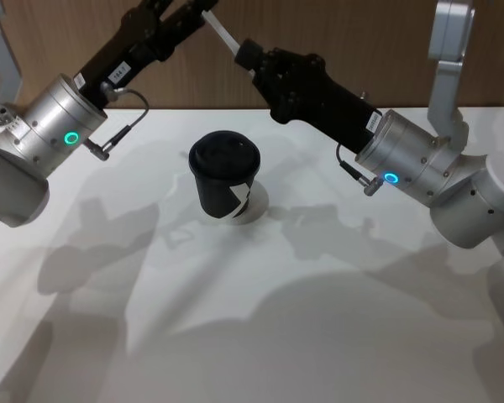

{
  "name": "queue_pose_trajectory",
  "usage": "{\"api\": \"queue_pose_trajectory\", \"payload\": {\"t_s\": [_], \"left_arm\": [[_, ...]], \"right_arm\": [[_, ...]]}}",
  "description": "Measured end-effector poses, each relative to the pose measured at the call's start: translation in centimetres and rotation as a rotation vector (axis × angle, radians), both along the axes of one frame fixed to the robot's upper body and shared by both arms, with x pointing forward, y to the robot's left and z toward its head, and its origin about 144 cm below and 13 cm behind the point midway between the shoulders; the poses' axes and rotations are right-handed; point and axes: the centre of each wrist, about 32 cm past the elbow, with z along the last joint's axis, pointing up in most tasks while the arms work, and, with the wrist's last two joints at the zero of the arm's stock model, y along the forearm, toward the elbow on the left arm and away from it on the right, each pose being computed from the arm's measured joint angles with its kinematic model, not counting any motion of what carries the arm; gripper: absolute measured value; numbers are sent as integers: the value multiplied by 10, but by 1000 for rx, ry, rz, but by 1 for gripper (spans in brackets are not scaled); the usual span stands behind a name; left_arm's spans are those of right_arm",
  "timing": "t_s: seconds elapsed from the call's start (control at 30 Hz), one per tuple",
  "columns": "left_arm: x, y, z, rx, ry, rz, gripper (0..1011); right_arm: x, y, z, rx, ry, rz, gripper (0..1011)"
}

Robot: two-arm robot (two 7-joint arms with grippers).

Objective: Pick up the straw with one hand, pass it to the other hand, and insert it into the cup.

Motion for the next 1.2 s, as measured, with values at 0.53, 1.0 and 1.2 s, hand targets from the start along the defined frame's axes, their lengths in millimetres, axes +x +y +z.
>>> {"api": "queue_pose_trajectory", "payload": {"t_s": [0.53,1.0,1.2], "left_arm": [[3,-4,6,21,-23,19,1002],[4,-7,8,25,-29,24,702],[4,-8,9,25,-33,25,502]], "right_arm": [[0,0,0,0,0,0,15],[0,0,0,0,0,0,15],[0,0,0,0,0,0,15]]}}
